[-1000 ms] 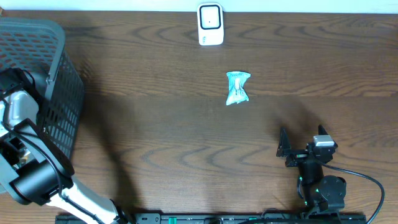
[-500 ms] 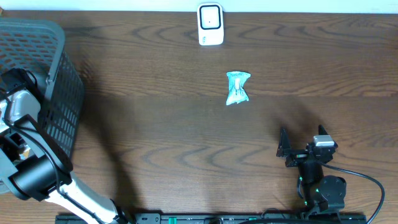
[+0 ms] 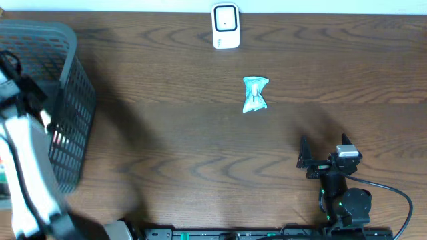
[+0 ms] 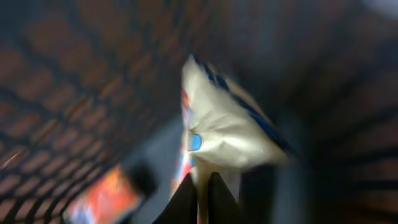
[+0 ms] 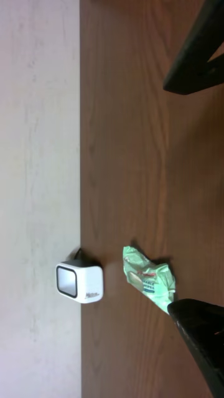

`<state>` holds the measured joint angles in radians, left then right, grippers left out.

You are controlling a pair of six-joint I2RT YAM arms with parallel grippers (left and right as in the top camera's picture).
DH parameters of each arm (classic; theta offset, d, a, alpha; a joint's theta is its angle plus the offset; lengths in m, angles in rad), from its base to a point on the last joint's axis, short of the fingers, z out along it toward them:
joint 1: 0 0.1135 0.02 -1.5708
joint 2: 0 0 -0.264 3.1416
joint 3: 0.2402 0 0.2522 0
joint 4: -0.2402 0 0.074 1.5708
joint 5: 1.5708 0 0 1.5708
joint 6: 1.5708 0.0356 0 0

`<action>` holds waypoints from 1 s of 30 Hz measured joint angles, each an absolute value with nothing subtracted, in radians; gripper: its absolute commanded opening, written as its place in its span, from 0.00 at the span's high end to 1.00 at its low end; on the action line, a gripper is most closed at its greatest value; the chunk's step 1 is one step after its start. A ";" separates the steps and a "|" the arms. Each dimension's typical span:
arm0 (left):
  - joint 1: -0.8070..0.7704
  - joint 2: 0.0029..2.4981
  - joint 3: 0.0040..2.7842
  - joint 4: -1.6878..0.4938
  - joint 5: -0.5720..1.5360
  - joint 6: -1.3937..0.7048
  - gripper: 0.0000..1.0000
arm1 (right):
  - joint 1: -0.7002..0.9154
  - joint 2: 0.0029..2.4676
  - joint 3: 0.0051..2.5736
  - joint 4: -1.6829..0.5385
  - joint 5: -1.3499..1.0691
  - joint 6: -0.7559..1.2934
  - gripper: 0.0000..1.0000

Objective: Scan the item barcode
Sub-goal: 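Grasp the yellow snack bag in the basket with the left gripper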

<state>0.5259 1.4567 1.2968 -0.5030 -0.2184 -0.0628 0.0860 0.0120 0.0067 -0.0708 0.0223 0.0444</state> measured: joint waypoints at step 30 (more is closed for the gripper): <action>0.672 1.470 1.302 -0.548 -0.136 -0.114 0.09 | 0.086 0.012 0.007 -0.070 0.022 0.044 0.01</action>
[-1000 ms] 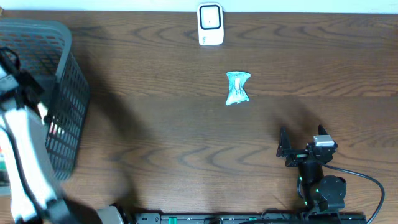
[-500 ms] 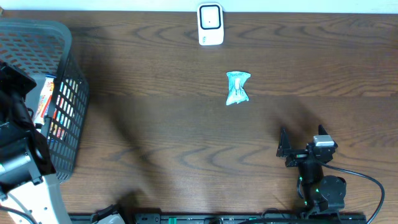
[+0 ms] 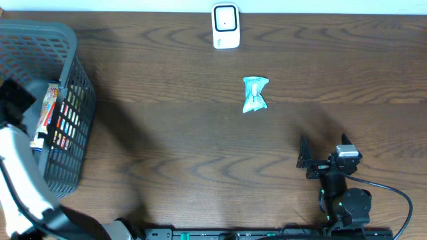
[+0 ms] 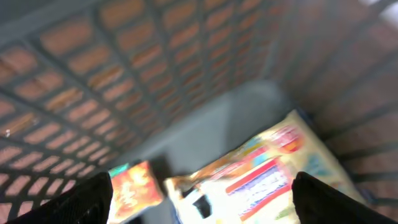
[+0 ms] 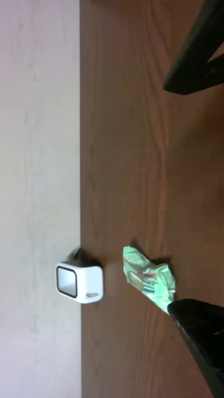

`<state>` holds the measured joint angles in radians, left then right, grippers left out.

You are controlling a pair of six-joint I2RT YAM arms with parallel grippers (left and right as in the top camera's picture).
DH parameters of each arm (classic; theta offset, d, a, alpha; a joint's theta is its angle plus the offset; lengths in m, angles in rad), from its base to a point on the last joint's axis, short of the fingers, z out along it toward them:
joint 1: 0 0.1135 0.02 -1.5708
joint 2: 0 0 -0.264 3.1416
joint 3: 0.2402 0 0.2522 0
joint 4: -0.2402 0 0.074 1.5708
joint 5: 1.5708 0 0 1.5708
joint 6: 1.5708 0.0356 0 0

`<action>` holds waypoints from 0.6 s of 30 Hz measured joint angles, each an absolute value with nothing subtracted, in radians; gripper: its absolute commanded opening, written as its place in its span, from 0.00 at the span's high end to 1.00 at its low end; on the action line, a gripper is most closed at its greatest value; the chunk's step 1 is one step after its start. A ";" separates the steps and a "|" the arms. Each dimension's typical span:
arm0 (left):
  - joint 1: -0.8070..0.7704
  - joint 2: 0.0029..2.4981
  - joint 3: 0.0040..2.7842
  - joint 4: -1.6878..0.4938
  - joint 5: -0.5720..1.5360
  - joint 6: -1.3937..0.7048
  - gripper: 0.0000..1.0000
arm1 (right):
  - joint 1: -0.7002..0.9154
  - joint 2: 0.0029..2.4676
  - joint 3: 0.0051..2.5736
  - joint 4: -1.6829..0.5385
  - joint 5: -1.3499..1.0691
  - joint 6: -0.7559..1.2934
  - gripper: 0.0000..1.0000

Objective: Scan the item barcode
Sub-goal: 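Grasp the yellow snack bag in the basket with the left gripper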

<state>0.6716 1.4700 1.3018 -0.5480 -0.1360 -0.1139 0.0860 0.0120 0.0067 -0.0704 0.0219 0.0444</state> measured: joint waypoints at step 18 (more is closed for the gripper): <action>0.715 1.906 1.302 -0.599 0.152 0.057 0.02 | 0.086 0.012 0.007 -0.071 0.022 0.044 0.01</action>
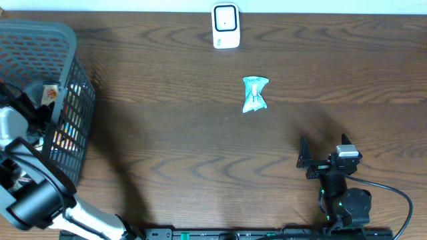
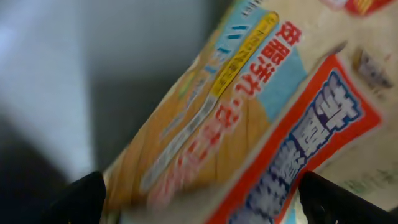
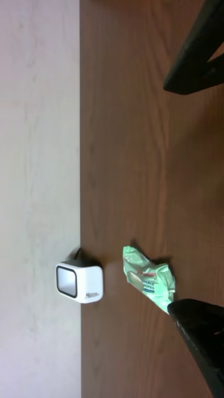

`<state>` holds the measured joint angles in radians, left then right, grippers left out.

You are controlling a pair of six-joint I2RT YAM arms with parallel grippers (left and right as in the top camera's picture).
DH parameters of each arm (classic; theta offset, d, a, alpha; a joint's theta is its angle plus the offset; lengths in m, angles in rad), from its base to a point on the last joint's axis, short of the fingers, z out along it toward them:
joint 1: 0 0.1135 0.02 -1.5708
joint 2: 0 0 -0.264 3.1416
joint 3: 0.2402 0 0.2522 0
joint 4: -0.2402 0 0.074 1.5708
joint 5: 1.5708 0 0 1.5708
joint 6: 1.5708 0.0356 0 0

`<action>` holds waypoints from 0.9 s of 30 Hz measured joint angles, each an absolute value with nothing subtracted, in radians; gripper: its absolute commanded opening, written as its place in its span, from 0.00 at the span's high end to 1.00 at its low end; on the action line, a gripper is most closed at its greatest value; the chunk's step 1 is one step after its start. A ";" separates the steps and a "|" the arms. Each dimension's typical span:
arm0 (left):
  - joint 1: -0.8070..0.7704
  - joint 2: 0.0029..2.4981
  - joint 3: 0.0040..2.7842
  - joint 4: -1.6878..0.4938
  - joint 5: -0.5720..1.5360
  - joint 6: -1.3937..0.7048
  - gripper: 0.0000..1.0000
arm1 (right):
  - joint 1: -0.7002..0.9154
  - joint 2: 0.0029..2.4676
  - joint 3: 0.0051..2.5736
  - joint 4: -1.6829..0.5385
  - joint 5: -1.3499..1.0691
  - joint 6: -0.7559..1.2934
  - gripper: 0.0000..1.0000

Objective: Scan the item barcode
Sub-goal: 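Grasp the yellow snack bag in the basket with the left gripper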

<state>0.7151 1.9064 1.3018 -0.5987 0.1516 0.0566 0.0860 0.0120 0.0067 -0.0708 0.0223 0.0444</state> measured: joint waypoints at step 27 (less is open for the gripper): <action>0.718 1.653 1.301 -0.568 0.204 -0.323 0.93 | 0.086 0.012 0.007 -0.070 0.022 0.044 0.01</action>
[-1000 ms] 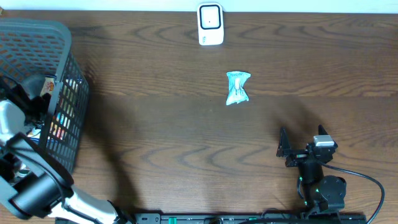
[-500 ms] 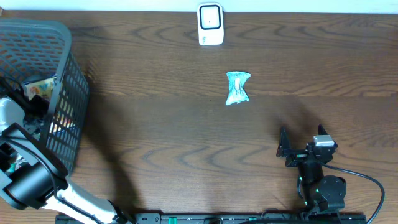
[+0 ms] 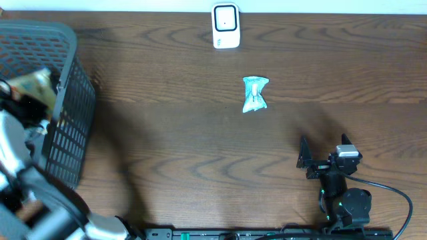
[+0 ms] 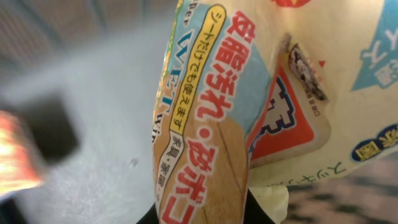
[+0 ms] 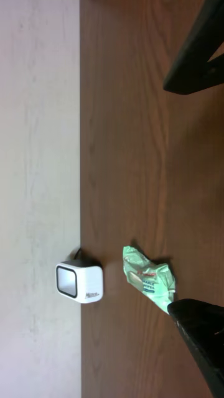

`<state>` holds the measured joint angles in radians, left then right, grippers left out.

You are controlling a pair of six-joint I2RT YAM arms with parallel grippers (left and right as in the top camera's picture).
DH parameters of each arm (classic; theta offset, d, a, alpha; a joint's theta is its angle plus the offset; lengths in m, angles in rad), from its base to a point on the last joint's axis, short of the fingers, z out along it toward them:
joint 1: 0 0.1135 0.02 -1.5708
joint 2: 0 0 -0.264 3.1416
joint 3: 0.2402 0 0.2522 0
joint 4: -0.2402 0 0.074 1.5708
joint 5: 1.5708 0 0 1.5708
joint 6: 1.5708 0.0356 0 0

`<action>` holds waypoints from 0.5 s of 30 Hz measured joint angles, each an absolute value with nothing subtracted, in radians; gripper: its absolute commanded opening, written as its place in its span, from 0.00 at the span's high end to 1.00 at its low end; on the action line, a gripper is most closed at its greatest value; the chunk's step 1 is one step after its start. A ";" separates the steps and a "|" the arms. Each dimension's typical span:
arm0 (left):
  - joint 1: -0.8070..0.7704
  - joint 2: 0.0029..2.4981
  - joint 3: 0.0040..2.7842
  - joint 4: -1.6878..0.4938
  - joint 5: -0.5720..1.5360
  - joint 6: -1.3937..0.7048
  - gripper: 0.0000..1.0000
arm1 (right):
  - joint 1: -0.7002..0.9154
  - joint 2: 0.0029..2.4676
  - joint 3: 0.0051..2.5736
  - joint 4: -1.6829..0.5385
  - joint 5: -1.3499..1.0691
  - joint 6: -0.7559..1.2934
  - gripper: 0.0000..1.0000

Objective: Scan the item barcode
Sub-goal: 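Grasp the yellow snack bag in the basket with the left gripper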

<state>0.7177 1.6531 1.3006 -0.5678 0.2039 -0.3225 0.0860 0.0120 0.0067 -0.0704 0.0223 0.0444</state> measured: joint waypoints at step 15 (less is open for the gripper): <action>0.583 0.986 1.323 -0.412 0.217 -0.644 0.93 | 0.086 0.012 0.007 -0.070 0.022 0.044 0.01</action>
